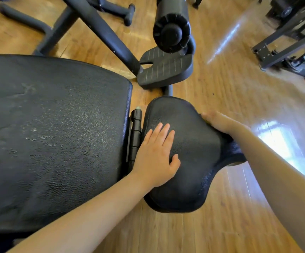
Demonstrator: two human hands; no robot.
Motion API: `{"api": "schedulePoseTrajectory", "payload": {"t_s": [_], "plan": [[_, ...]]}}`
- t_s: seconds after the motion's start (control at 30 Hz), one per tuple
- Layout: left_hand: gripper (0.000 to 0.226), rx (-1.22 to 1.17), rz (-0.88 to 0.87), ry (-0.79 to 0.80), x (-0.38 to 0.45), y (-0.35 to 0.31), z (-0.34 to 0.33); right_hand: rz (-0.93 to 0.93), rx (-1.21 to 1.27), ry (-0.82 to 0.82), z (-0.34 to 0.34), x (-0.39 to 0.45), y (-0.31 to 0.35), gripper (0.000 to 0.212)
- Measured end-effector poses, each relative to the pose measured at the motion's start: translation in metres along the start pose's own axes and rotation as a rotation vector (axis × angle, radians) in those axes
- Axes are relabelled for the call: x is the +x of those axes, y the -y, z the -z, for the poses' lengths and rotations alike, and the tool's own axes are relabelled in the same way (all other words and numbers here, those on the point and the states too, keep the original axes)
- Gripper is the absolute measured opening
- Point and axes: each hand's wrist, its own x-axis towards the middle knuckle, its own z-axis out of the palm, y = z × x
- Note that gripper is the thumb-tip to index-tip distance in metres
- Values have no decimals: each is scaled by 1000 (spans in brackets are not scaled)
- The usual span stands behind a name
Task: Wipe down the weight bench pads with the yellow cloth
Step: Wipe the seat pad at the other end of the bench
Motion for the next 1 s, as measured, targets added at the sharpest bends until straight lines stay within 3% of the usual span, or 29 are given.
{"api": "schedulePoseTrajectory", "payload": {"t_s": [0.2,0.33,0.53,0.7,0.83,0.93,1.0], "plan": [[71,-11,-6,7,-1,-1,1,57,13,1,18,-31,-34,32],[67,12,-1,7,0,-1,1,101,95,-81,19,-38,-47,42],[69,16,-3,5,-1,-1,1,115,182,-67,24,-47,-57,45],[70,21,-9,0,-1,0,0,91,239,-103,35,-64,-78,21],[70,18,-7,-5,0,1,-1,36,375,-302,20,-84,-104,14],[69,22,-8,-10,0,0,-1,-11,628,-600,-16,-99,-100,28],[70,31,-10,-7,0,0,-1,-80,840,-825,-47,-110,-87,25]]}}
